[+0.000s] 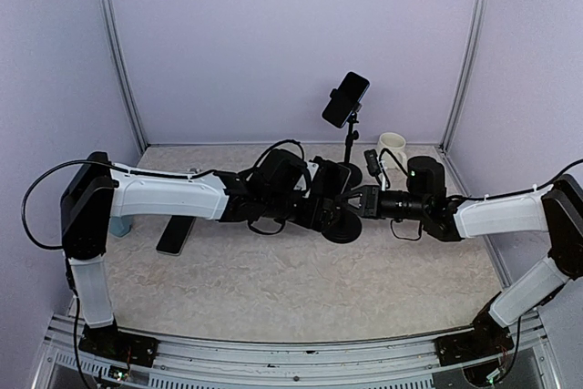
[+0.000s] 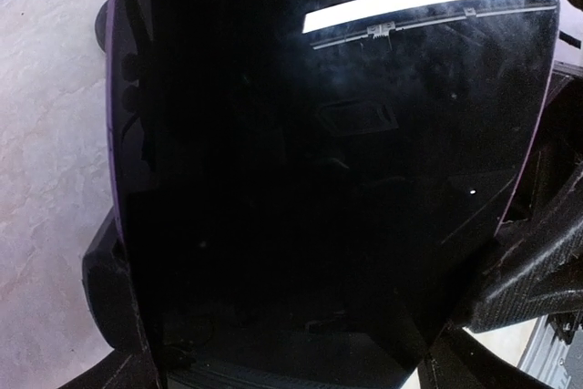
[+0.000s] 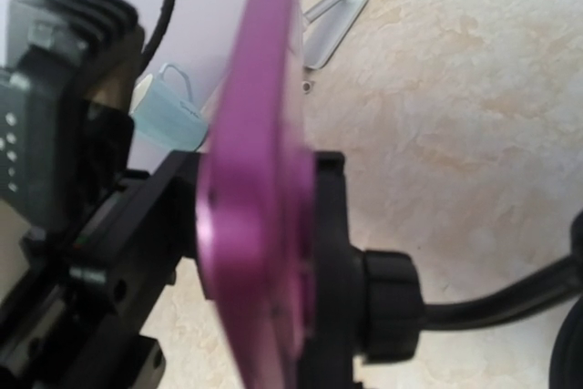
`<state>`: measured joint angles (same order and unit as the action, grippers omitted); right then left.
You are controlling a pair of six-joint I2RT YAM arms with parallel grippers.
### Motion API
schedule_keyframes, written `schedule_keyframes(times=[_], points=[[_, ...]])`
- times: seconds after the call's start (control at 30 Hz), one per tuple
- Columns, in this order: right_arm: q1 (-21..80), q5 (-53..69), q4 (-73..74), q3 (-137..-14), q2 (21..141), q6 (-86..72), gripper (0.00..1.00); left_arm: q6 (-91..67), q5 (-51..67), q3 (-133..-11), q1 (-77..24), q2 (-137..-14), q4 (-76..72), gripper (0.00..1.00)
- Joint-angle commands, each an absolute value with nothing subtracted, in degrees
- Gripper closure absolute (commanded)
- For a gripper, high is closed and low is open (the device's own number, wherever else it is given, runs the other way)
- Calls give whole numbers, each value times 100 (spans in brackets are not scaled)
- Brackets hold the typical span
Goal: Remove the phone from the phone stand
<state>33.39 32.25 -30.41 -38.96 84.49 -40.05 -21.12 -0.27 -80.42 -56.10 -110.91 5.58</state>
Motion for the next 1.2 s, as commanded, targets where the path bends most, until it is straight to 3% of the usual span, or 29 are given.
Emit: schedule_keyframes(times=[0.0,0.23,0.43,1.17], points=[[3444,3351,-3788,-4126,8429,-4030,100,-2025,-241,-8199,-5678,-11209,533,15],[3445,3337,-3684,-3990,8323,-3972,100,-2083,-406,-7939,-5650,-11030,272,40],[3437,3312,-3494,-3858,8195,-3828,100,-2285,-436,-7731,-5394,-10905,216,52],[3260,3807,-3343,-3581,7918,-3554,100,-2355,-171,-7410,-4663,-10699,228,71]])
